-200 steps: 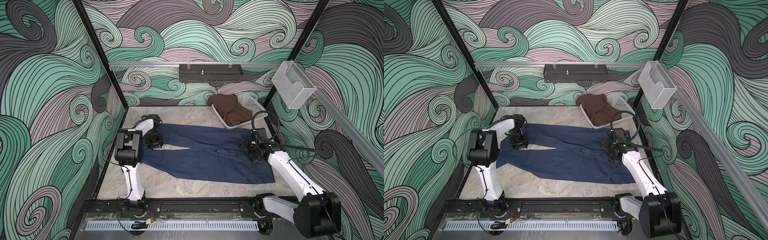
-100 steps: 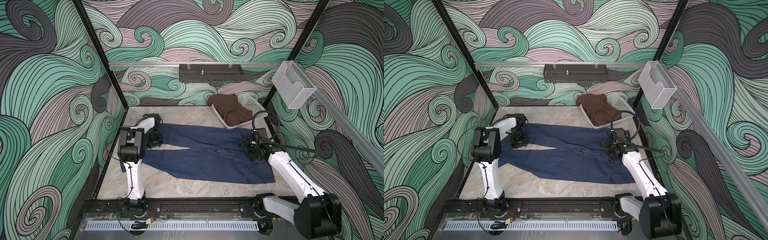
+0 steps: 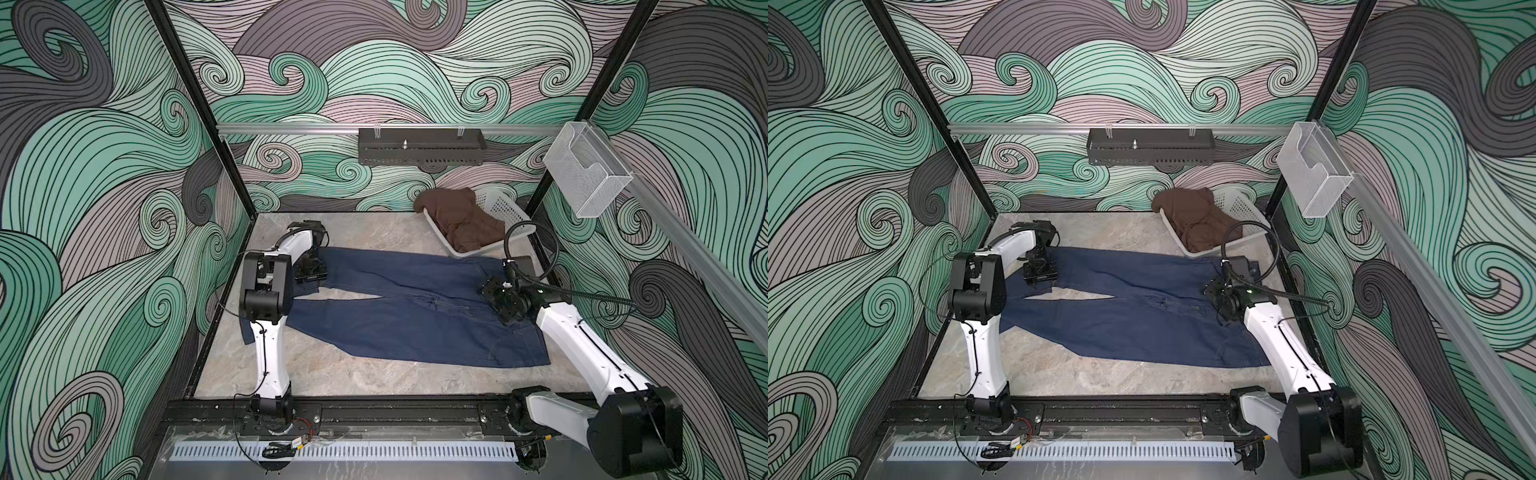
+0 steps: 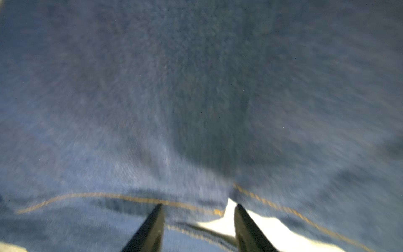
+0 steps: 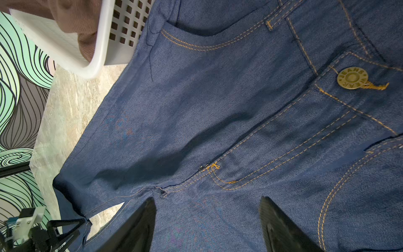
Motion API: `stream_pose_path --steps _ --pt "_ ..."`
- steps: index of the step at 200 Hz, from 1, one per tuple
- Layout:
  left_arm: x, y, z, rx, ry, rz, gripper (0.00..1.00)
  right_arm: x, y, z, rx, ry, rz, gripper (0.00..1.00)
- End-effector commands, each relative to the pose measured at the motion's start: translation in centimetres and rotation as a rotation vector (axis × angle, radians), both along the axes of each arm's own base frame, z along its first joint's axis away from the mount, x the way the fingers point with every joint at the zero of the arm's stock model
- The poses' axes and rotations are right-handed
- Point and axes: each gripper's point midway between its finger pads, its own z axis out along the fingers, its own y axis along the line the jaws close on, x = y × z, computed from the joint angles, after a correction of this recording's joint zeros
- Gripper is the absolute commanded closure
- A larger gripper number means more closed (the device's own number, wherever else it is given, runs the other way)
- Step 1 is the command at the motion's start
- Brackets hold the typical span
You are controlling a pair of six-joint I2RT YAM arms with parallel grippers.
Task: Fold and stack the trousers
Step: Flatten out the trousers at the center of the table.
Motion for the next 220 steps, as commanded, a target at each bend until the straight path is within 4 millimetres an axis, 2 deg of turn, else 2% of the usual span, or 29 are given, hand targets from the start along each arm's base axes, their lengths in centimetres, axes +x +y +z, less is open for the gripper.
stream_pose_path --steps 1,21,41,57,74,100,129,163,176,184,191,198,207,220 --pt "-1.3 0.4 -1.4 0.035 0.081 -0.008 0.54 -0.3 0.0 -0.7 -0.012 0.015 0.009 0.25" --pt "-1.5 0.4 -1.4 0.031 0.087 -0.012 0.62 -0.3 0.0 -0.7 -0.014 0.014 0.009 0.25" --pt "-1.5 0.5 -0.4 0.035 0.078 -0.022 0.77 -0.2 -0.1 -0.6 -0.017 0.011 0.009 0.25" --pt "-1.0 0.8 1.2 0.046 0.048 -0.032 0.89 -0.2 -0.1 -0.7 -0.017 0.012 0.009 0.25" --pt "-0.2 1.4 3.8 0.063 0.006 -0.039 1.00 -0.2 -0.1 -0.6 -0.020 0.012 0.009 0.25" --pt "1.6 3.1 8.4 0.099 -0.076 -0.039 1.00 -0.1 -0.1 -0.4 -0.017 0.004 0.011 0.25" --pt "4.9 6.2 12.4 0.142 -0.169 -0.030 1.00 -0.1 -0.2 0.0 -0.022 -0.002 0.011 0.25" --pt "10.3 11.4 15.7 0.239 -0.327 0.038 1.00 -0.1 -0.5 0.5 -0.035 -0.007 0.015 0.25" --pt "11.6 13.9 16.7 0.271 -0.394 0.099 1.00 -0.1 -0.6 0.8 -0.041 -0.008 0.021 0.25" --pt "12.0 15.1 16.8 0.277 -0.424 0.143 0.87 -0.2 -0.7 1.0 -0.045 -0.009 0.022 0.25" --pt "12.3 15.6 16.7 0.250 -0.440 0.170 0.66 -0.4 -0.8 1.2 -0.048 -0.009 0.022 0.25" --pt "12.3 15.8 16.6 0.219 -0.449 0.190 0.52 -0.5 -1.0 1.4 -0.050 -0.009 0.023 0.25" --pt "12.1 15.7 16.6 0.197 -0.448 0.197 0.44 -0.7 -1.3 1.7 -0.057 -0.012 0.020 0.25" --pt "11.1 14.8 17.0 0.158 -0.436 0.206 0.39 -1.1 -1.8 2.1 -0.062 -0.016 0.008 0.24"
